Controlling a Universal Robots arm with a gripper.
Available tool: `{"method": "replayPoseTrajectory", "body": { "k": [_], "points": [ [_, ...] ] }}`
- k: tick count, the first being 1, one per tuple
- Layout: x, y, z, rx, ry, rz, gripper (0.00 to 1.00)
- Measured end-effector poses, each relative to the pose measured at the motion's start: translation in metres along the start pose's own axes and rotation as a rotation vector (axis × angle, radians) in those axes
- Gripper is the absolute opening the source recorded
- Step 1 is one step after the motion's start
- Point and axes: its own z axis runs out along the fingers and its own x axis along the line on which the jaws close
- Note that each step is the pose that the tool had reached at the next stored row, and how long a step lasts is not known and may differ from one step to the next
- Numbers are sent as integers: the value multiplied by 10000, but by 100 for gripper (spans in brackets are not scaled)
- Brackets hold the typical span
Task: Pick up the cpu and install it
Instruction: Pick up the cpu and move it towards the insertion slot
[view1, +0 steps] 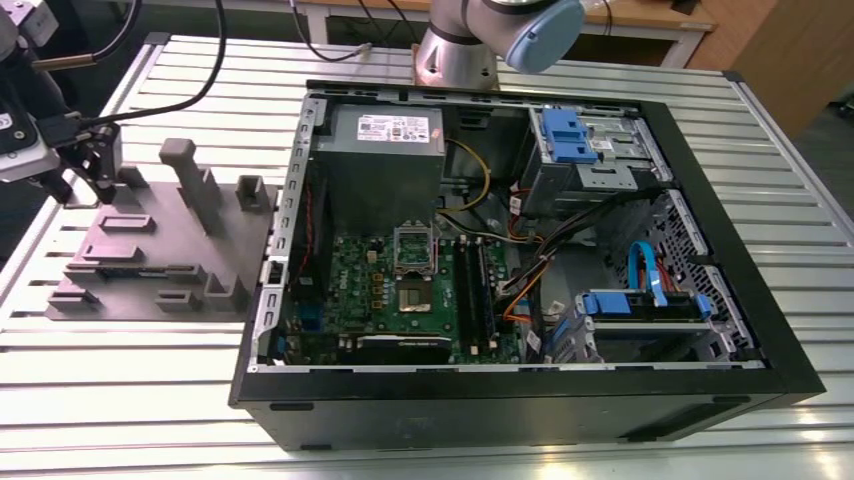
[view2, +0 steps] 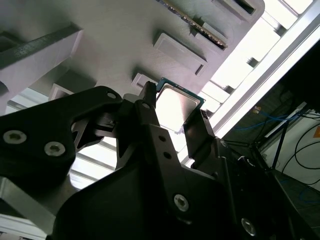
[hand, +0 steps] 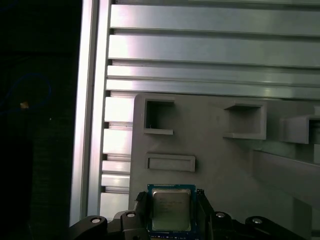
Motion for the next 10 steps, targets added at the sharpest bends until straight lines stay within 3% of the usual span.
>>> {"method": "replayPoseTrajectory", "body": {
  "k": [10],
  "points": [
    [2, 2, -24, -1, -1, 0, 47]
  ]
}}
